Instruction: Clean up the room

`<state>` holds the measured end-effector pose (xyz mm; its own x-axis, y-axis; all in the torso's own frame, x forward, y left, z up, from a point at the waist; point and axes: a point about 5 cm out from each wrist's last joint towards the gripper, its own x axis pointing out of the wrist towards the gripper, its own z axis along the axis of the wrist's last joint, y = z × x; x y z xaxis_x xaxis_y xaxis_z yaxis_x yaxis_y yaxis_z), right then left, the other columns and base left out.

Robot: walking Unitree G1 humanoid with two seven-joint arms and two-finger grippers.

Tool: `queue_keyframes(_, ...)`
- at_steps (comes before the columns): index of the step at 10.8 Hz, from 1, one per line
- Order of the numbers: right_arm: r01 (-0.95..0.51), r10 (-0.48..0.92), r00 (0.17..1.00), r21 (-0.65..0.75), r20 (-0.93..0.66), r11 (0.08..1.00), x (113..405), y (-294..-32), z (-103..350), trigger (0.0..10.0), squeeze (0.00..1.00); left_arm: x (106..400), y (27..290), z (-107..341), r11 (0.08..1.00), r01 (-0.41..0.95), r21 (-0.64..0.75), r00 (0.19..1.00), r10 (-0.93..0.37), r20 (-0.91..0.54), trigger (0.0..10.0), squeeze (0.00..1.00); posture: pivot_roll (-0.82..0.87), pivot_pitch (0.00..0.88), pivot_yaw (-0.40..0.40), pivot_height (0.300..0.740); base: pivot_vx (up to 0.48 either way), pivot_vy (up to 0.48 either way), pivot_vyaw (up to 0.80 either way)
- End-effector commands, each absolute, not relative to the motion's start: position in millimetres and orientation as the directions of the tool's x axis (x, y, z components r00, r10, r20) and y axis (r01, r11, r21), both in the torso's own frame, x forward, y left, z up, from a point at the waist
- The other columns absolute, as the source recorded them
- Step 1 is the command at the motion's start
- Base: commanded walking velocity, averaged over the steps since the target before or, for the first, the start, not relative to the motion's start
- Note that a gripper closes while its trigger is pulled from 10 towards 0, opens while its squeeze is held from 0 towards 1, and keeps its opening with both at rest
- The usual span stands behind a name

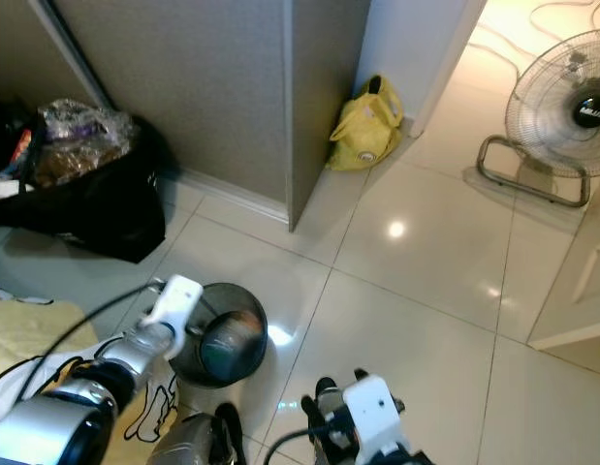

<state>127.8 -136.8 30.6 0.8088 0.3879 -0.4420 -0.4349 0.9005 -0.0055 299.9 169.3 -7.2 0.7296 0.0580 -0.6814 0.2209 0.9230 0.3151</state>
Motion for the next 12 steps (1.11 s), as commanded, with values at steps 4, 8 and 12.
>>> queue_keyframes(4, -0.287, 0.274, 0.886, 0.021, -0.374, 0.958, 161.6, -148.0, 39.9, 10.0, 0.0, 322.9, 172.2, 24.7, 0.937, 0.257, 0.236, 0.866, -0.115, -0.487, 10.0, 0.0, -0.26, 0.177, 0.074, 0.736, 0.0, 0.0, 0.0)
queue_keyframes(8, -0.137, 0.138, 0.99, 0.015, -0.018, 0.99, 251.9, -157.5, 96.1, 10.0, 0.0, 284.8, 163.9, 127.2, 0.955, 0.272, 0.122, 0.936, -0.292, 0.197, 10.0, 0.0, -0.04, 0.0, -0.004, 0.736, 0.0, 0.0, 0.0)
queue_keyframes(12, -0.06, 0.056, 0.998, -0.082, -0.041, 0.995, 271.7, -173.7, 83.0, 10.0, 0.0, 275.2, 150.2, 113.1, 0.968, 0.247, -0.034, 0.965, -0.243, 0.103, 10.0, 0.0, -0.02, 0.0, -0.038, 0.736, 0.0, -0.066, 0.14)
